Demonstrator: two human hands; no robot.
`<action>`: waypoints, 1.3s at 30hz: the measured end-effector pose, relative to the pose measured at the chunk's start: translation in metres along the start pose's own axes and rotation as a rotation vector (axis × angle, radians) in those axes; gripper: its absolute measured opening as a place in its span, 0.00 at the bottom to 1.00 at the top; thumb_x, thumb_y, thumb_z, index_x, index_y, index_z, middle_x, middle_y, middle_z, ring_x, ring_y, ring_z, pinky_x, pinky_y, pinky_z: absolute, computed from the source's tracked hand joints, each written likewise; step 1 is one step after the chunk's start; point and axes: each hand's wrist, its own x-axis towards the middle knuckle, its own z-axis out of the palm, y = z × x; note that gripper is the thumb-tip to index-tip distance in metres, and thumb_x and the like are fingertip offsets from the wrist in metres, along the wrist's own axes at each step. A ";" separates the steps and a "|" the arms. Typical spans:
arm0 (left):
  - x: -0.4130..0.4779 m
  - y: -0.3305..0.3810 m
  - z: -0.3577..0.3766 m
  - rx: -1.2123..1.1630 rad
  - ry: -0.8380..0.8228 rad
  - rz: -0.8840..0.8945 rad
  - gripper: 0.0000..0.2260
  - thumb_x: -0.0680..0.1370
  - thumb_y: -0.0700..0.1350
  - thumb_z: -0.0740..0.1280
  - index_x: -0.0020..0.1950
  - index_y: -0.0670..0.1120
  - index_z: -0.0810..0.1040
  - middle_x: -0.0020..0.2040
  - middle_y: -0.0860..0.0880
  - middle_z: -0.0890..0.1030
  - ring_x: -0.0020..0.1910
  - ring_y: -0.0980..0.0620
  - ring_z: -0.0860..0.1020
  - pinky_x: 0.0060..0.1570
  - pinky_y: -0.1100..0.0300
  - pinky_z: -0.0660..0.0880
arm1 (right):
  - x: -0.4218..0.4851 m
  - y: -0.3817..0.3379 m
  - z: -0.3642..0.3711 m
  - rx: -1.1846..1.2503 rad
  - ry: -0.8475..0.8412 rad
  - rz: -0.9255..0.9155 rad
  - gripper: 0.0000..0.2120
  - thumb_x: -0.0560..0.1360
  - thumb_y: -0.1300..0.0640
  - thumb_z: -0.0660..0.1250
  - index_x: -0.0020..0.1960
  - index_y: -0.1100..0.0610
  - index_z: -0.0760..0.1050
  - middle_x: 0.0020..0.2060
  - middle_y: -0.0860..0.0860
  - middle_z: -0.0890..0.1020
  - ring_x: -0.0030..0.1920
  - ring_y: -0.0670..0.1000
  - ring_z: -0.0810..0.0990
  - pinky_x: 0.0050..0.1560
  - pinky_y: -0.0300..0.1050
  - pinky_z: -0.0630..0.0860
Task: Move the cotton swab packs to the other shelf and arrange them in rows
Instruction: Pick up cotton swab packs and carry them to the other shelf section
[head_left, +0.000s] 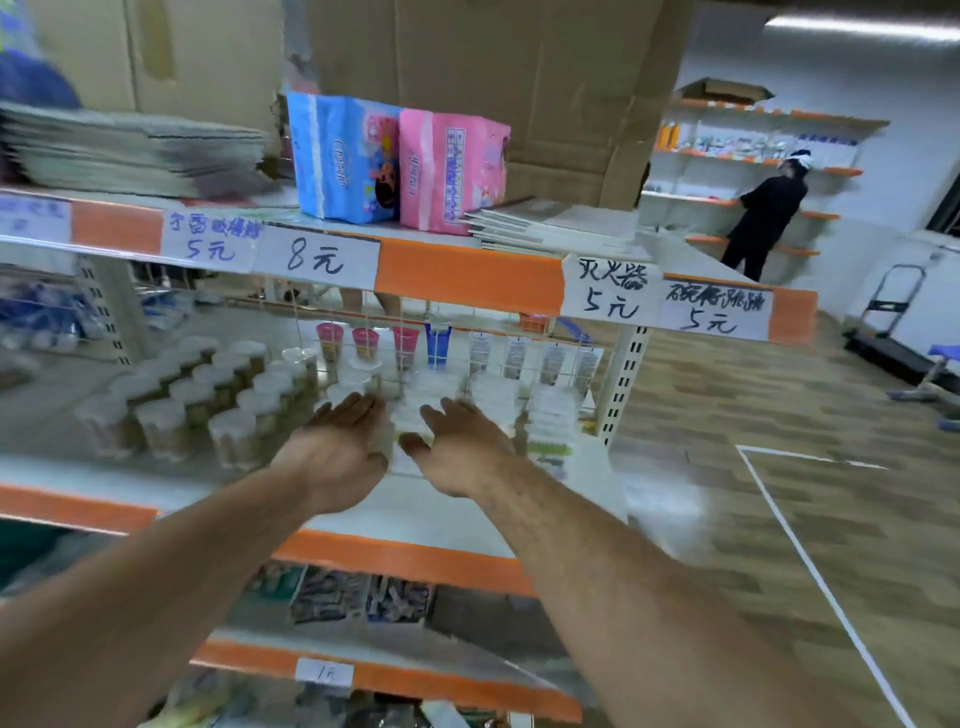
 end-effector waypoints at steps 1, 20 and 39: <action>-0.011 -0.006 -0.001 0.001 0.017 -0.035 0.33 0.79 0.50 0.56 0.81 0.47 0.46 0.81 0.50 0.48 0.79 0.52 0.50 0.76 0.57 0.53 | -0.002 -0.009 0.001 -0.006 0.006 -0.048 0.31 0.80 0.37 0.51 0.77 0.53 0.59 0.76 0.55 0.61 0.76 0.57 0.57 0.73 0.55 0.62; -0.230 -0.282 -0.039 0.027 0.121 -0.575 0.35 0.75 0.55 0.49 0.81 0.48 0.44 0.81 0.49 0.45 0.80 0.53 0.43 0.78 0.53 0.43 | 0.043 -0.350 0.078 -0.014 -0.054 -0.619 0.29 0.79 0.36 0.54 0.75 0.50 0.64 0.75 0.53 0.63 0.76 0.53 0.57 0.74 0.51 0.58; -0.338 -0.619 -0.071 0.075 0.116 -0.839 0.32 0.80 0.53 0.53 0.81 0.47 0.46 0.81 0.49 0.47 0.80 0.53 0.45 0.77 0.54 0.42 | 0.148 -0.703 0.161 -0.119 -0.157 -0.870 0.30 0.80 0.36 0.51 0.76 0.51 0.61 0.74 0.52 0.64 0.75 0.53 0.59 0.73 0.48 0.58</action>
